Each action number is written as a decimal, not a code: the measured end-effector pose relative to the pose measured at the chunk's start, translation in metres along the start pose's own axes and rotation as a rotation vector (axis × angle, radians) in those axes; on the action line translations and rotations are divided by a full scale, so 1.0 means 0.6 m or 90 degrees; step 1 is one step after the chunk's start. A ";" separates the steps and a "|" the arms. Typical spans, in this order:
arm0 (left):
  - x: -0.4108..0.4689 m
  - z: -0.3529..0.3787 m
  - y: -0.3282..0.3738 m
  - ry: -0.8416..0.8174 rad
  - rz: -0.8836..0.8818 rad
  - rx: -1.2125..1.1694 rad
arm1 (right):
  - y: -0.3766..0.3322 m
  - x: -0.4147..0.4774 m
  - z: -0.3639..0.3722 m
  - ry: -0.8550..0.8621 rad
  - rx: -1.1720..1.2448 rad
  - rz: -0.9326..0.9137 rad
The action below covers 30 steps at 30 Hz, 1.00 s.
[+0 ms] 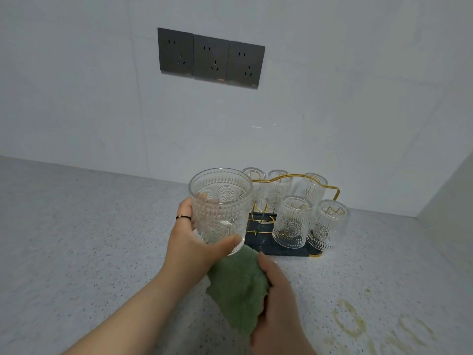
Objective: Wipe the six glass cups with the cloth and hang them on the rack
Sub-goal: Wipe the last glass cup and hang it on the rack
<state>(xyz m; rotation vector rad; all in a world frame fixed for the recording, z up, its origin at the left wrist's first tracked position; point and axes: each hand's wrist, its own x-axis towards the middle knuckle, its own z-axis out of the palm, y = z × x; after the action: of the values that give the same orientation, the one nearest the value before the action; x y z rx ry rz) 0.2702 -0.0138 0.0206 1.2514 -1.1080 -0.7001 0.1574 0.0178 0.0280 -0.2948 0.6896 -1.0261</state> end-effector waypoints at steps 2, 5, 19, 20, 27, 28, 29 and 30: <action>-0.007 -0.003 -0.002 -0.001 -0.009 0.004 | -0.005 0.000 -0.012 -0.013 -0.008 0.000; -0.018 -0.007 -0.004 -0.025 -0.019 -0.006 | -0.013 0.000 -0.022 0.018 -0.045 -0.021; -0.035 -0.012 0.004 -0.137 -0.029 0.089 | -0.079 -0.010 0.008 -0.142 -0.648 -0.606; -0.035 -0.011 0.000 -0.148 -0.029 0.099 | -0.080 -0.004 0.009 -0.189 -0.761 -0.630; -0.017 -0.044 -0.008 -0.253 -0.101 0.060 | -0.127 0.001 0.007 -0.399 -1.025 -0.379; -0.015 -0.052 -0.016 -0.295 -0.127 0.009 | -0.136 -0.003 0.013 -0.406 -1.046 -0.333; -0.013 -0.059 -0.021 -0.331 -0.151 -0.038 | -0.143 -0.003 0.017 -0.401 -1.062 -0.286; -0.013 -0.063 -0.027 -0.362 -0.176 -0.082 | -0.149 -0.003 0.021 -0.401 -1.067 -0.241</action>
<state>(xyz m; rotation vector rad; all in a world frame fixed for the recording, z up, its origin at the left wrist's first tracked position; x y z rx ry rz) 0.3048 0.0037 0.0049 1.1331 -1.3286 -1.3757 0.1037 -0.0266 0.0857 -2.1539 0.7644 -0.3860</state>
